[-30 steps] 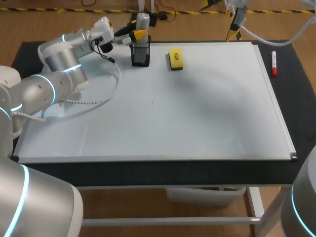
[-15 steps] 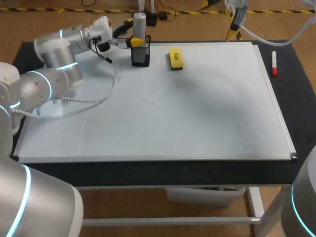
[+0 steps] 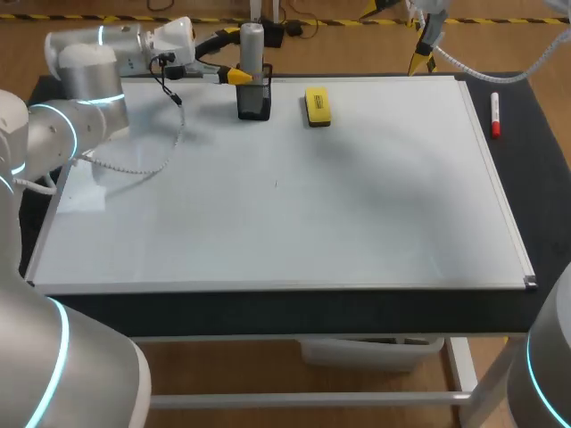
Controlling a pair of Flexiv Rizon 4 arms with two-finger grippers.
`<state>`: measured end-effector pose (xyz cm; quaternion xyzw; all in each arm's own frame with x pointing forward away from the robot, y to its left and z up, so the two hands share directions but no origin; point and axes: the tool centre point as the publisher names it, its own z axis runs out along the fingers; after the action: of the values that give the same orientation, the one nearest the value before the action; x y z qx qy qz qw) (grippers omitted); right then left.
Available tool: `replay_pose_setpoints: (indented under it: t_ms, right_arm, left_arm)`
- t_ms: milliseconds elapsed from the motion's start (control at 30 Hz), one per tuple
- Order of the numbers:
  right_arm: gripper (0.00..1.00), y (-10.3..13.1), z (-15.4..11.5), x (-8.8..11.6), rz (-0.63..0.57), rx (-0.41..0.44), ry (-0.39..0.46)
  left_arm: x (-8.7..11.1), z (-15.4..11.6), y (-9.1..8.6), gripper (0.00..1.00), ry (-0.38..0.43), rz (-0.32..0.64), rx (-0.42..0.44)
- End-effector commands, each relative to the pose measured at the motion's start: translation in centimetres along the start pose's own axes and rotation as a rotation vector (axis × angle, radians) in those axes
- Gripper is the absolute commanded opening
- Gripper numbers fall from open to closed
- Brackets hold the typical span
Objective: Pick up the inspection probe, press it on each red-marked spot on the whiteboard one by one, put down the probe, pick up the eraser, and wipe off all the red marks.
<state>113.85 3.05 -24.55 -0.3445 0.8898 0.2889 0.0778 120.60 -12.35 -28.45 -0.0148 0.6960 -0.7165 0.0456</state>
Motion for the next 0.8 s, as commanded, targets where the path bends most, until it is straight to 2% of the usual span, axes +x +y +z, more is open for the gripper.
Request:
replay_pose_setpoints:
  t_ms: [33, 367, 800]
  right_arm:
    - [1.0, 0.1, -0.2, 0.1, -0.002, 0.004, 0.004]
    - [1.0, 0.1, -0.2, 0.1, -0.002, 0.004, 0.004]
    - [1.0, 0.1, -0.2, 0.1, -0.002, 0.004, 0.004]
  left_arm:
    - [-0.6, -0.4, -0.1, 1.0, 0.714, 0.008, -0.072]
    - [-0.5, -1.8, 0.2, 1.0, 0.602, 0.016, -0.222]
    - [0.4, -3.6, 0.8, 1.0, 0.528, -0.01, -0.359]
